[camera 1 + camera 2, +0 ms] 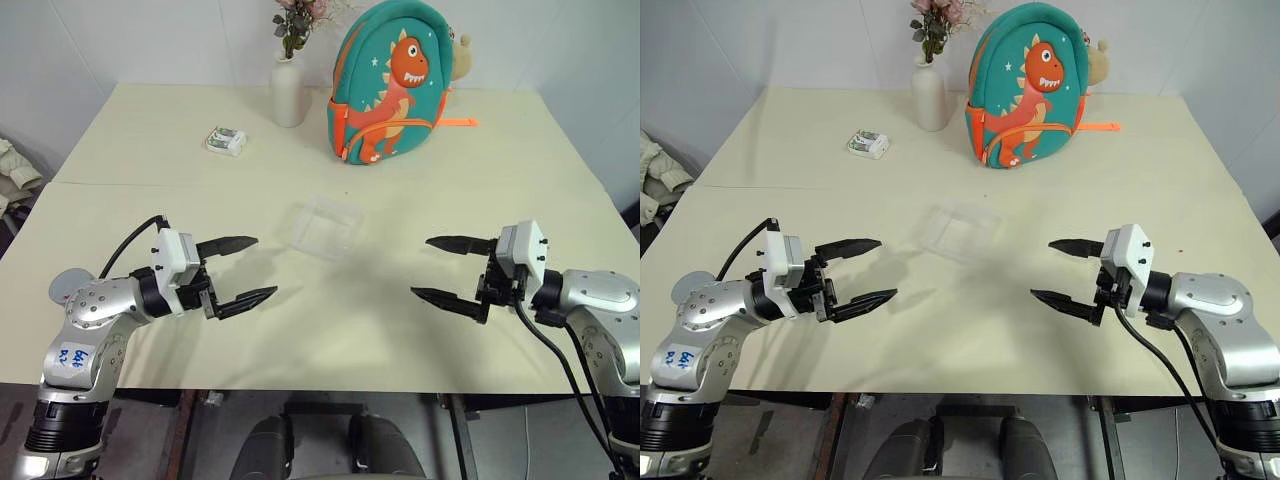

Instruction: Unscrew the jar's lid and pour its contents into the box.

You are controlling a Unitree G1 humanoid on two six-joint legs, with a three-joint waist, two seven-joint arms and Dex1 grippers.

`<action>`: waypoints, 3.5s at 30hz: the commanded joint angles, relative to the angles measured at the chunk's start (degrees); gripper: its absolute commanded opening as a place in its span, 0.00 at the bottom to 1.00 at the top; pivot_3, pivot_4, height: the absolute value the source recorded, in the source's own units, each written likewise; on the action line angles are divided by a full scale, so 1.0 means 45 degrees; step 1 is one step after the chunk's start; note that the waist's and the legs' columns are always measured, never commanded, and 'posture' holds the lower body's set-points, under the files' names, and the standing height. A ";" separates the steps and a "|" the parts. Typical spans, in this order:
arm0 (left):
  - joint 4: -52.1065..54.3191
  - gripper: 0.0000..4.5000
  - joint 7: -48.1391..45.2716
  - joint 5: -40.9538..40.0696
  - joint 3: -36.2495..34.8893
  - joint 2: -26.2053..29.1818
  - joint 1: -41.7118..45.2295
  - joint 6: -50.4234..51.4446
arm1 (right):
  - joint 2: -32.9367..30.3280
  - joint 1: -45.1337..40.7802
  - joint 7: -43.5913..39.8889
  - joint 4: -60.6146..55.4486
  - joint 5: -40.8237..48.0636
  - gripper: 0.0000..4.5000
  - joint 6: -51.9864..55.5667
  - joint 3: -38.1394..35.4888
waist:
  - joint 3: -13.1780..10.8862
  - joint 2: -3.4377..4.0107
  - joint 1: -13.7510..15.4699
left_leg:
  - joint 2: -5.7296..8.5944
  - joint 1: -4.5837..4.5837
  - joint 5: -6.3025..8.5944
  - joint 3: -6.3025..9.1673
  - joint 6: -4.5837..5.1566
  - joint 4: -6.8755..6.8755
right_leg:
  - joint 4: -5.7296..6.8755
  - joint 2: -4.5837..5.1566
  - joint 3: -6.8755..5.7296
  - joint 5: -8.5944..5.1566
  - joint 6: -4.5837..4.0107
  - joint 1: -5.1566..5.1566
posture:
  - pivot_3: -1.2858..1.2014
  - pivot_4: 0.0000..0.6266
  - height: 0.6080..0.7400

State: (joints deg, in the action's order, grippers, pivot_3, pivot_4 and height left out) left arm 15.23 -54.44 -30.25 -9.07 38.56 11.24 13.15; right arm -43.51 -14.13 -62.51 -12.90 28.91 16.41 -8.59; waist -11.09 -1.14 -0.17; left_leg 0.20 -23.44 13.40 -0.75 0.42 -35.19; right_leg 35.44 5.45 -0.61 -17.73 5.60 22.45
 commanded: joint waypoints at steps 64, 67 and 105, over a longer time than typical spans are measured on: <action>0.4386 0.99 1.4759 0.5905 -0.4390 -0.8674 -0.6341 -0.0511 | 0.2970 -0.3658 -0.1957 0.1357 0.0566 1.00 0.0303 0.2818 | 0.0009 -0.0019 0.0027 | -0.0010 0.0010 0.0027 -0.0058 0.0019 -0.0045 | 0.0003 -0.0019 0.0035 0.0003 0.0005 -0.0004 | 0.52 0.24 1.00; 0.3985 0.99 1.4718 0.5801 -0.4661 -0.8388 -0.5923 -0.0607 | 0.2928 -0.3766 -0.2211 0.0767 0.1050 1.00 0.0791 0.2903 | 0.0009 -0.0018 0.0024 | -0.0013 0.0013 0.0028 -0.0057 0.0017 -0.0045 | 0.0012 -0.0020 0.0034 0.0003 0.0004 -0.0002 | 0.52 0.24 1.00; 0.1193 0.46 0.7576 0.0436 -0.3731 -0.2966 -0.0934 0.0233 | 0.2334 -0.3137 -0.0788 -0.0750 0.1647 1.00 0.1902 0.1801 | 0.0015 -0.0028 0.0011 | -0.0018 0.0004 0.0065 -0.0042 -0.0063 -0.0037 | -0.0002 -0.0002 0.0019 0.0005 0.0001 -0.0001 | 0.52 0.24 1.00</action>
State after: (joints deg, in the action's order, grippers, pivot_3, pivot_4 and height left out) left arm 19.73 -14.42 -24.21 -26.64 23.36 6.40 12.91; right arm -32.11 -28.45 -67.43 -13.62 34.80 24.37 1.95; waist -11.03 -1.27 -0.12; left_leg 0.12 -23.44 13.69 -0.94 0.14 -35.34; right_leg 35.41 5.44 -0.53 -17.71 5.61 22.45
